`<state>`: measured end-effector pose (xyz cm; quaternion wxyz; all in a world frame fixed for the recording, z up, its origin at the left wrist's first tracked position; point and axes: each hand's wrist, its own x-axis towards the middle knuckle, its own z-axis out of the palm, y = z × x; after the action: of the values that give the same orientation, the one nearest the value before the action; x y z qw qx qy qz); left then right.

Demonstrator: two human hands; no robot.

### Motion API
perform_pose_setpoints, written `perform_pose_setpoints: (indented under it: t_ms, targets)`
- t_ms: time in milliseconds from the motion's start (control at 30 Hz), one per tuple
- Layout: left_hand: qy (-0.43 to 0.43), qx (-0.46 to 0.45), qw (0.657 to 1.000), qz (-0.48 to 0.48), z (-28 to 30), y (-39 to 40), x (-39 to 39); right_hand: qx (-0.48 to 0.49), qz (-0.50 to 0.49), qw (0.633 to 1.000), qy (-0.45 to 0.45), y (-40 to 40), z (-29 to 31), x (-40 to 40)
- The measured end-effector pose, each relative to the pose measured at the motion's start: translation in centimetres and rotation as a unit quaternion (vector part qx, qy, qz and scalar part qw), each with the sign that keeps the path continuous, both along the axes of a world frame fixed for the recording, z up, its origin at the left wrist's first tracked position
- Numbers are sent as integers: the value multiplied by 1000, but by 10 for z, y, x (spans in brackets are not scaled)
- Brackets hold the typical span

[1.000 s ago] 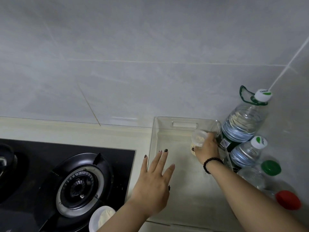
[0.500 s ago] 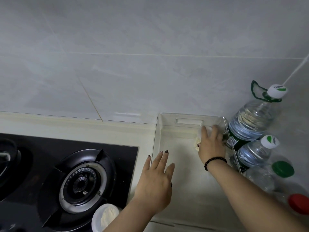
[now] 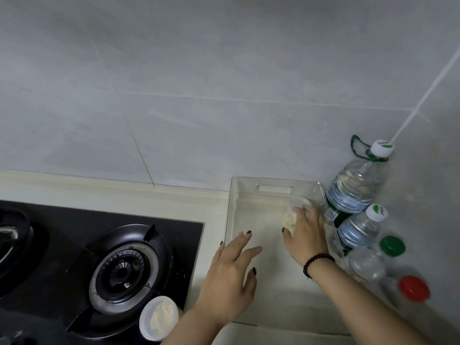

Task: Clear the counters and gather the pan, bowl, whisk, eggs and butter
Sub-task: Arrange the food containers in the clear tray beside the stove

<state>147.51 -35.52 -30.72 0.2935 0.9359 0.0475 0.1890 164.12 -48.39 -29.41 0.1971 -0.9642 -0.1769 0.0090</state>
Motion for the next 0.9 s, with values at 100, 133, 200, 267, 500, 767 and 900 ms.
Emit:
perform_pose_setpoints:
  t_ms: [100, 133, 200, 267, 500, 767, 900]
  targets:
    - [6, -9, 1000, 3, 0, -7, -7, 113, 9, 991, 77, -16, 12, -48]
    - [10, -18, 1000, 4, 3, -10, -12, 130, 23, 987, 88, -21, 17, -65]
    - [27, -36, 999, 1, 7, -14, -20, 142, 62, 984, 89, -28, 22, -95]
    - [34, -56, 998, -6, 13, -20, -31, 137, 104, 982, 81, -33, 29, -120]
    - [22, -162, 986, 12, 27, -18, -90, 120, 166, 977, 57, -31, 46, -166]
    - [27, -187, 970, 156, 35, 26, -181, 128, 237, 961, 59, 17, 53, -211]
    - [30, -189, 961, 200, 34, 45, -219, 114, 289, 949, 53, 49, 48, -234]
